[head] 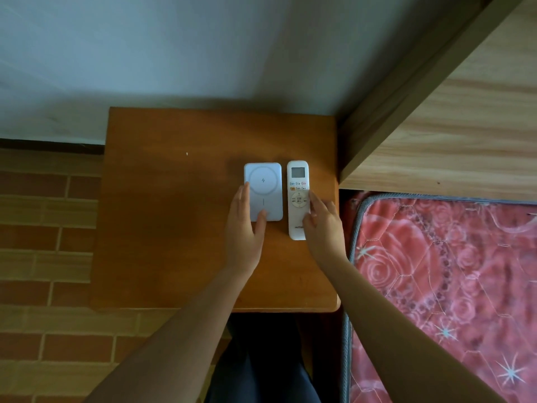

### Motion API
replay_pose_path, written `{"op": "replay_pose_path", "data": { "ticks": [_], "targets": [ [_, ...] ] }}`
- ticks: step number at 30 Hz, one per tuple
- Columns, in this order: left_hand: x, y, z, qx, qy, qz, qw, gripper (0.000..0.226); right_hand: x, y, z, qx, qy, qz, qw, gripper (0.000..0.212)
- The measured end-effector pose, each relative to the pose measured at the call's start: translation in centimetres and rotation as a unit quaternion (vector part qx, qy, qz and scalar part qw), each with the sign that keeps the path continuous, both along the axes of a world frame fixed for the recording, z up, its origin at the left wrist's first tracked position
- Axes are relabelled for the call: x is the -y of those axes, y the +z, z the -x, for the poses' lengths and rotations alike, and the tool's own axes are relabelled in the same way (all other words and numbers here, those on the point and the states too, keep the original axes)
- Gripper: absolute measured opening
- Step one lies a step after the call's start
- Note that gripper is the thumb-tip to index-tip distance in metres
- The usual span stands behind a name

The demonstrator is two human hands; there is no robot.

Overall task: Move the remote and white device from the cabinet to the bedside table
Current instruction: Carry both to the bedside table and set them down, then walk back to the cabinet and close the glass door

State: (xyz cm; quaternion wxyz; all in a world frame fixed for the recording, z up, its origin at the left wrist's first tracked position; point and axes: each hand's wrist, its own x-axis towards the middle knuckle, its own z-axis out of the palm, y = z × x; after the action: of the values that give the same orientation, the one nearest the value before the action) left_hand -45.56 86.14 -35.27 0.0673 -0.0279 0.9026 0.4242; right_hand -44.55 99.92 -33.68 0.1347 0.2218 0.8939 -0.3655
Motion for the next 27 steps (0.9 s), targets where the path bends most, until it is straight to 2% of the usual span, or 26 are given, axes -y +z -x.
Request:
{"op": "replay_pose_path", "data": {
  "ticks": [5, 8, 11, 14, 17, 21, 27],
  "targets": [
    [1.7, 2.8, 0.1, -0.002, 0.001, 0.027, 1.000, 0.050, 0.3, 3.0, 0.1, -0.006, 0.023, -0.016, 1.000, 0.047],
    [3.3, 6.3, 0.5, 0.017, -0.013, 0.082, 0.996, 0.050, 0.7, 6.6, 0.5, -0.010, 0.030, -0.011, 0.999, 0.045],
    [5.9, 11.3, 1.2, -0.021, -0.056, 0.146, 0.988, 0.046, 1.3, 11.6, 1.0, -0.034, 0.059, -0.019, 0.998, 0.043],
    [8.6, 17.2, 1.9, -0.059, -0.132, 0.208, 0.967, 0.043, 2.1, 17.9, 1.7, -0.106, 0.118, -0.040, 0.987, 0.042],
    [10.8, 23.7, 1.8, -0.093, -0.153, 0.248, 0.952, 0.043, 3.3, 24.5, 2.2, -0.199, 0.176, -0.057, 0.962, 0.040],
    [13.5, 31.7, -0.4, -0.127, -0.110, 0.267, 0.949, 0.041, 5.2, 32.2, 1.5, -0.307, 0.245, -0.065, 0.917, 0.039],
    [18.1, 39.0, -7.3, -0.154, -0.002, 0.283, 0.947, 0.037, 10.3, 39.1, -0.6, -0.359, 0.380, -0.060, 0.850, 0.042]
  ]
}}
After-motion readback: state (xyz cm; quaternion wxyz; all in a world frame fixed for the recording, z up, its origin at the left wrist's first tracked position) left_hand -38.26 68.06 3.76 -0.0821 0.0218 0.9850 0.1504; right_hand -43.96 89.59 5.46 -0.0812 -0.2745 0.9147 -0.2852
